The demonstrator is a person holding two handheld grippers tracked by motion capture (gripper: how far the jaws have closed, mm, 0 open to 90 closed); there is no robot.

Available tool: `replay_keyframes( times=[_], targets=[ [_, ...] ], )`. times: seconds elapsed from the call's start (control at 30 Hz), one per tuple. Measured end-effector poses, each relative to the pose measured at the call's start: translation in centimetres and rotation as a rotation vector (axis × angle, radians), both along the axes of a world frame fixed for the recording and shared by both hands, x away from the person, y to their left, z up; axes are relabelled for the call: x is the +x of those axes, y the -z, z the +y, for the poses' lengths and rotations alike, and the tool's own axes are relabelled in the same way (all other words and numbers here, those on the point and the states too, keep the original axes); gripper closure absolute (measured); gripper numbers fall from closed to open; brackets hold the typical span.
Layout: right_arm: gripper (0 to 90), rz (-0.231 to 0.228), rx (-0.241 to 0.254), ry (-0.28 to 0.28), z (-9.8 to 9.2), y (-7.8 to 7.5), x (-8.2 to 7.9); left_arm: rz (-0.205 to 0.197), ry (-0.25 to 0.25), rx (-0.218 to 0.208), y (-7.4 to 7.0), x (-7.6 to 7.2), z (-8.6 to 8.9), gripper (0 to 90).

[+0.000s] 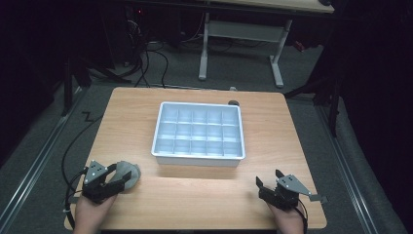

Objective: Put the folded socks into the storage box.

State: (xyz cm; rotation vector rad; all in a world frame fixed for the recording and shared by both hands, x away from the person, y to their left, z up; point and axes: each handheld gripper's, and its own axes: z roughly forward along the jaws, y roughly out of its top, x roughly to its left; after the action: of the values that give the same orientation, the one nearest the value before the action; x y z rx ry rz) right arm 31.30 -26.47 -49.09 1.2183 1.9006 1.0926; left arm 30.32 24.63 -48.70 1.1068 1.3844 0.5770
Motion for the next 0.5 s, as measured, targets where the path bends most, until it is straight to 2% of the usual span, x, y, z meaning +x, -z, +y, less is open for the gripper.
replay_keyframes(
  times=[0.3, 0.43, 0.47, 0.5],
  targets=[
    [21.7, 0.003, -0.009, -0.029, 0.7, 0.0, 0.5, 0.073, -0.084, 0.019, 0.1, 0.0, 1.4, 34.7],
    [21.8, 0.007, -0.007, -0.038, 0.7, 0.0, 0.7, 0.141, -0.066, 0.020, 0.0, 0.1, 1.0, 34.9],
    [21.8, 0.006, -0.006, -0.040, 0.7, 0.0, 0.7, 0.141, -0.066, 0.020, 0.0, 0.1, 1.0, 35.2],
    [22.0, 0.009, 0.000, -0.041, 0.7, 0.0, 0.7, 0.197, -0.062, 0.073, 0.1, 0.6, 0.2, 35.2]
  ],
)
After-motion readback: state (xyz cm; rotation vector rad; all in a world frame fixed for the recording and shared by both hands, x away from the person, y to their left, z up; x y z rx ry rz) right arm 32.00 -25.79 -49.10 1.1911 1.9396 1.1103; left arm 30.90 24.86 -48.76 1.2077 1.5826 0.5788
